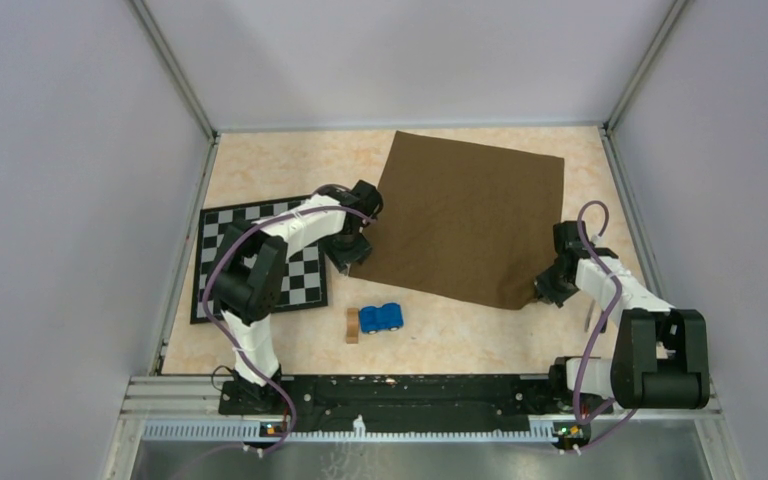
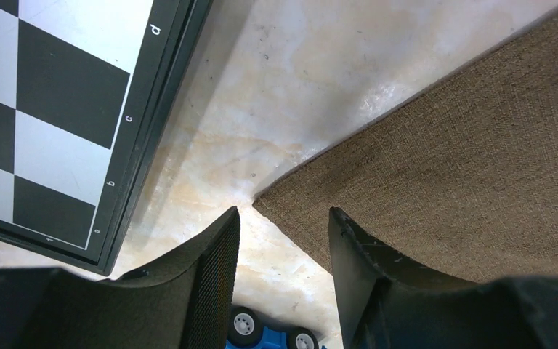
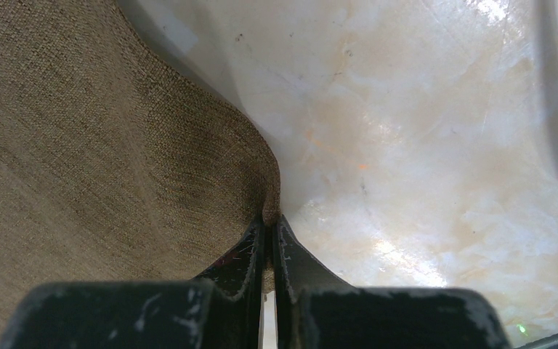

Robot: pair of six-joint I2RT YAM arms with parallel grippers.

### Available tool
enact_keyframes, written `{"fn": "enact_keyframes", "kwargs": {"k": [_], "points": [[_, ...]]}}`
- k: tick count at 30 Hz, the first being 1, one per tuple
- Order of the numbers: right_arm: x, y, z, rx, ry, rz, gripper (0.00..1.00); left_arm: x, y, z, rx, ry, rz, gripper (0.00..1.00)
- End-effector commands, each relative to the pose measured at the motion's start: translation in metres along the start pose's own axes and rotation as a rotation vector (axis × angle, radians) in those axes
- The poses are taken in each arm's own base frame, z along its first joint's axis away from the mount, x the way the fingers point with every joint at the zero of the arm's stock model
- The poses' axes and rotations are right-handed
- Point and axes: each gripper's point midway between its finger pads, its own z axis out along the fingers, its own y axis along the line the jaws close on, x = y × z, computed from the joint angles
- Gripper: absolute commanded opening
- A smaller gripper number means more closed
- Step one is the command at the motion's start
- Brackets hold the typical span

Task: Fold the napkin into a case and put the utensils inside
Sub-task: Pick up the flattened napkin from the center of the board, then flatten the napkin at the center of the board.

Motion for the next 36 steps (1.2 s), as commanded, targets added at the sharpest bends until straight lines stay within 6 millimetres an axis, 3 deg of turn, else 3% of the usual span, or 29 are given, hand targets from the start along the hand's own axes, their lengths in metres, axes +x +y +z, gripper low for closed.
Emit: {"fn": "enact_keyframes", "kwargs": {"k": [1, 9, 13, 18, 21, 23, 25, 27, 30, 32, 36], "points": [[0.002, -0.005, 0.005, 0.013, -0.01, -0.005, 0.0, 0.005, 0.001, 0.011, -0.009, 0.016, -0.005, 0.55], [0.0, -0.007, 0.004, 0.021, -0.022, -0.003, 0.0, 0.012, 0.007, 0.025, -0.047, 0.043, -0.02, 0.53], [0.0, -0.007, 0.003, 0.019, -0.022, 0.002, 0.0, 0.021, 0.012, 0.035, -0.073, 0.075, -0.042, 0.47], [0.002, -0.009, 0.002, 0.016, -0.022, 0.002, 0.0, 0.023, 0.014, 0.042, -0.069, 0.067, -0.052, 0.3], [0.001, -0.007, 0.0, 0.003, -0.026, -0.001, 0.0, 0.015, 0.01, 0.039, -0.033, 0.049, -0.063, 0.12], [0.0, -0.002, -0.004, -0.035, -0.036, -0.013, 0.0, 0.009, 0.002, 0.033, 0.023, 0.035, -0.063, 0.03], [-0.007, 0.003, -0.016, -0.075, -0.065, -0.042, 0.0, 0.001, -0.007, 0.017, 0.085, 0.01, -0.053, 0.0], [-0.019, 0.012, -0.037, -0.136, -0.119, -0.084, 0.0, -0.009, -0.016, -0.006, 0.159, -0.017, -0.038, 0.0], [-0.034, 0.034, -0.092, -0.32, -0.208, -0.186, 0.0, -0.022, -0.024, -0.057, 0.31, -0.062, 0.004, 0.0], [-0.038, 0.044, -0.139, -0.455, -0.265, -0.24, 0.0, -0.029, -0.027, -0.1, 0.449, -0.104, 0.054, 0.0], [-0.042, 0.056, -0.263, -0.81, -0.479, -0.34, 0.0, -0.036, -0.028, -0.207, 0.829, -0.246, 0.21, 0.0]]}}
